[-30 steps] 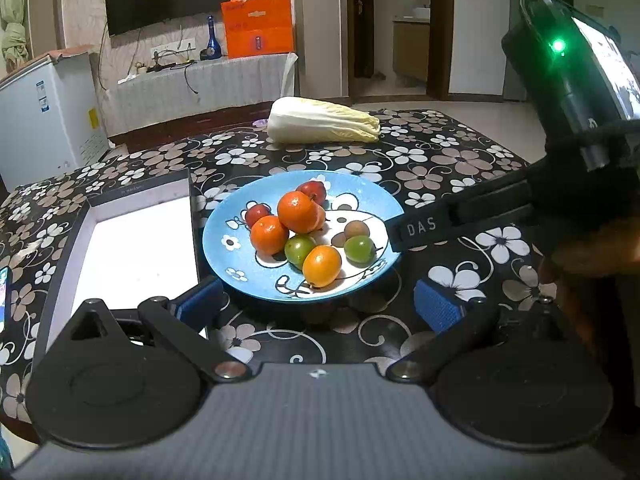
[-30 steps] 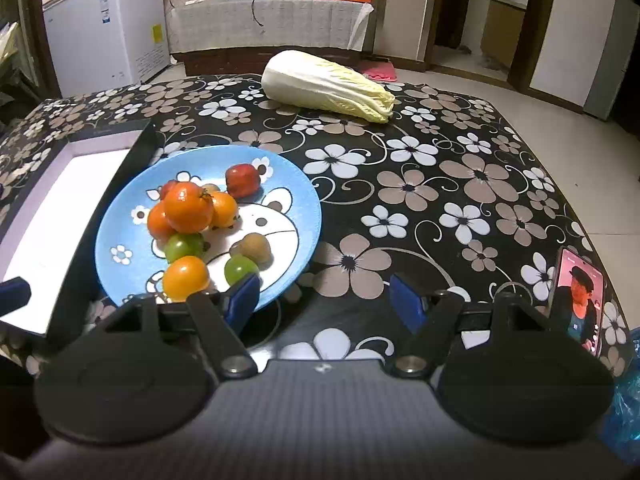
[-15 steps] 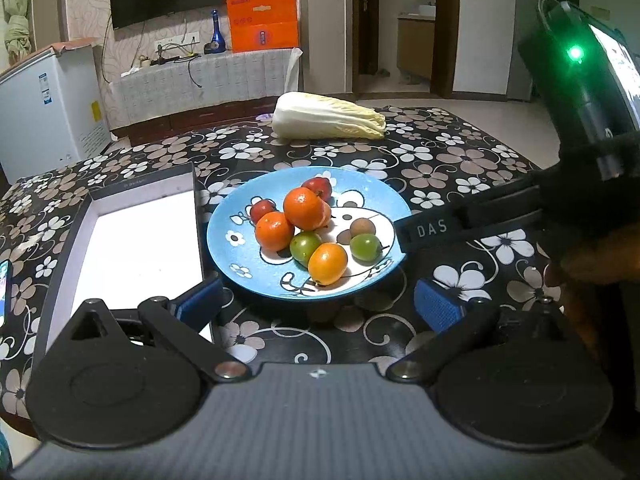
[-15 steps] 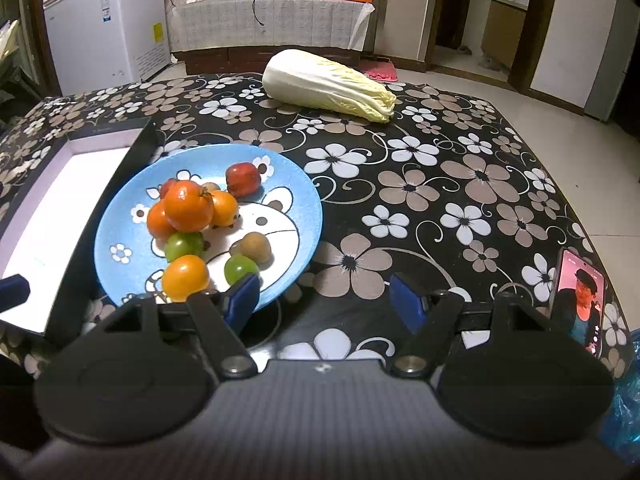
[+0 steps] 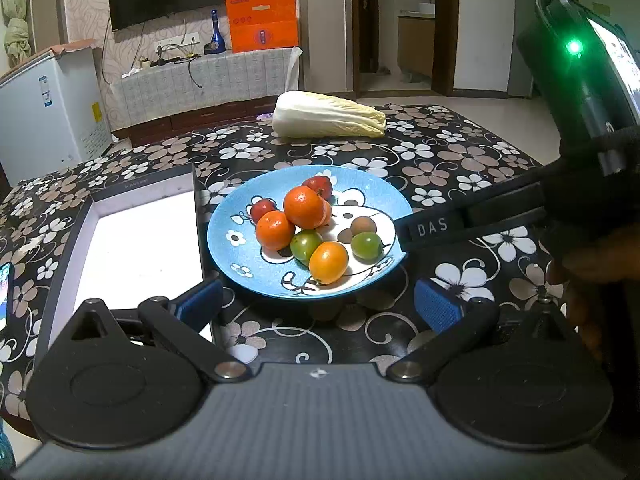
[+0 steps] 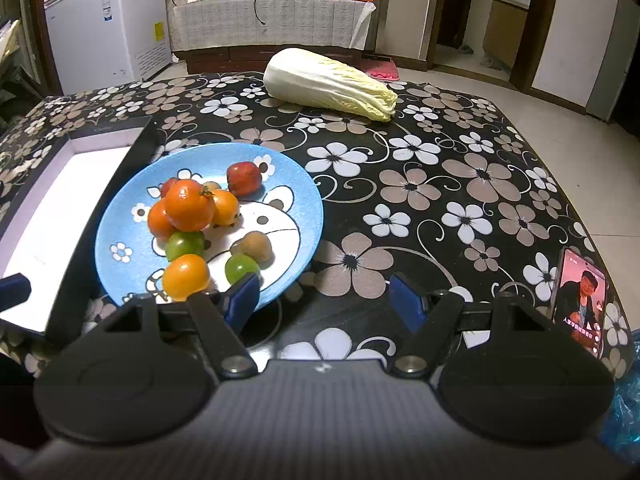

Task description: Organize fruits

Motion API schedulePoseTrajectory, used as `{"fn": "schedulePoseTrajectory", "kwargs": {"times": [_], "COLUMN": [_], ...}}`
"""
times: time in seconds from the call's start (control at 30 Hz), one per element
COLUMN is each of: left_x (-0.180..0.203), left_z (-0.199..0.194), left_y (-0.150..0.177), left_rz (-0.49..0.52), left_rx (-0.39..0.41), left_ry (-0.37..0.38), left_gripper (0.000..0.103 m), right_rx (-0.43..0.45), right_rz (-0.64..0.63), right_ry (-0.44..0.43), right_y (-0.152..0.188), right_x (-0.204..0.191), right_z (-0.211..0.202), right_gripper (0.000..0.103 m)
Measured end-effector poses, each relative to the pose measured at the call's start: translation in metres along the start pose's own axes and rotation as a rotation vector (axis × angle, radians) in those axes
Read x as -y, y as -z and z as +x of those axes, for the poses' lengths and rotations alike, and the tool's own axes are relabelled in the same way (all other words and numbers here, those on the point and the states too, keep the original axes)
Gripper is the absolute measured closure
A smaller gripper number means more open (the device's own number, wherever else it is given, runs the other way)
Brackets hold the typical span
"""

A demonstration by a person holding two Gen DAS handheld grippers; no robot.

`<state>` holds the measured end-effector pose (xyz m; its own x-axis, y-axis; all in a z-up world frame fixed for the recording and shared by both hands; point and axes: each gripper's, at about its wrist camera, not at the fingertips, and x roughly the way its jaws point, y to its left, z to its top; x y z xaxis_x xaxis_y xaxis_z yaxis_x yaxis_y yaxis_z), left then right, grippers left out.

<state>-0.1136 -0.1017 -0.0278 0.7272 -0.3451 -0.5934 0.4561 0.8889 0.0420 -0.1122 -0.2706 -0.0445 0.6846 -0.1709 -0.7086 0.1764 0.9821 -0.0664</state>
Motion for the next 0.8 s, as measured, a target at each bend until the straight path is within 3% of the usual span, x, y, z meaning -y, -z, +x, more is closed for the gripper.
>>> {"fn": "schedulePoseTrajectory", "kwargs": {"times": [0.8], "left_x": [-0.0004], "left_z": [-0.0028], "left_y": [0.0020], "left_rz": [0.008], "left_rx": [0.014], "left_ry": [-0.014], "left_gripper": [0.001], "right_rx": [0.000], "right_rz": [0.003], "right_ry": [-0.001], "right_y": [0.0001], "right_x": [0.0004], "right_z": [-0.0002], "right_gripper": [0.029]}}
